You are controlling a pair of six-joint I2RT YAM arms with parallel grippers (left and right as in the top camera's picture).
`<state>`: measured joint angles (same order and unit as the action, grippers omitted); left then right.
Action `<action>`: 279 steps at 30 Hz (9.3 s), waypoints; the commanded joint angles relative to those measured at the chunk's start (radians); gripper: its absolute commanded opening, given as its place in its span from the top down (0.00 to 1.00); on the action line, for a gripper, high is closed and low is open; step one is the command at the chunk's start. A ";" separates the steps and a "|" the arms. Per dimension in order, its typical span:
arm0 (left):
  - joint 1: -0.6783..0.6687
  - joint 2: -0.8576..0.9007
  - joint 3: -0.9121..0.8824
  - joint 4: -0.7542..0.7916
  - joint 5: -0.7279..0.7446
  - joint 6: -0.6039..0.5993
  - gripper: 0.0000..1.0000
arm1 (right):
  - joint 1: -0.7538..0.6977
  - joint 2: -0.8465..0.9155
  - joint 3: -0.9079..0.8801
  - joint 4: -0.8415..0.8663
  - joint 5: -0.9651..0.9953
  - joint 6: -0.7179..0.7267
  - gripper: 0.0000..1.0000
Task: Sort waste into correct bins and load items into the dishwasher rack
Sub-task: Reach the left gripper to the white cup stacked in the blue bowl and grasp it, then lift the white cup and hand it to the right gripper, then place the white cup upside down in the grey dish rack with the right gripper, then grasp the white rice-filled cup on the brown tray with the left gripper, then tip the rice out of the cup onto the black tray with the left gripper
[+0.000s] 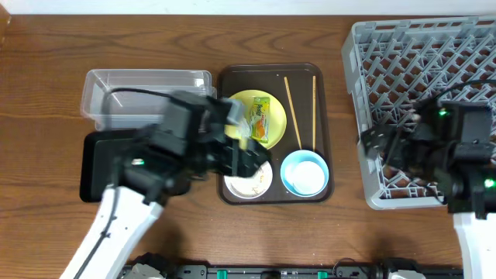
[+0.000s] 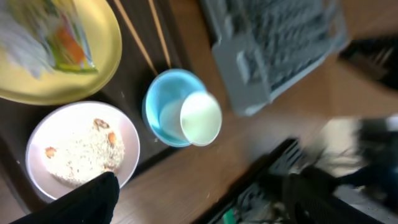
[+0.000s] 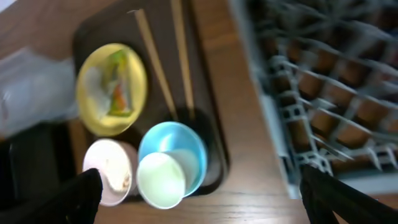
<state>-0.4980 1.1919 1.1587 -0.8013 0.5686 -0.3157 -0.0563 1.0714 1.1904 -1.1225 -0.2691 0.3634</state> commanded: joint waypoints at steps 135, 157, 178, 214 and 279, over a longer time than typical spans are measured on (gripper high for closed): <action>0.335 0.069 0.087 0.212 0.983 -0.072 0.27 | -0.126 0.394 0.026 0.006 0.175 -0.090 0.37; 0.245 0.066 0.086 -0.058 0.385 -0.010 0.33 | -0.126 0.071 0.074 -0.048 -0.241 -0.325 0.20; -0.267 0.481 0.085 0.035 -0.599 -0.360 0.44 | -0.126 0.039 0.074 -0.089 -0.297 -0.290 0.18; -0.083 0.183 0.085 -0.147 -0.393 -0.305 0.94 | -0.126 0.039 0.074 -0.094 -0.296 -0.290 0.17; 1.149 0.443 -0.144 -0.308 0.669 0.579 0.94 | -0.126 0.039 0.074 -0.100 -0.296 -0.290 0.16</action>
<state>0.6304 1.6253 1.0138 -1.1370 1.3270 0.3817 -0.1921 1.1152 1.2503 -1.2224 -0.5503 0.0826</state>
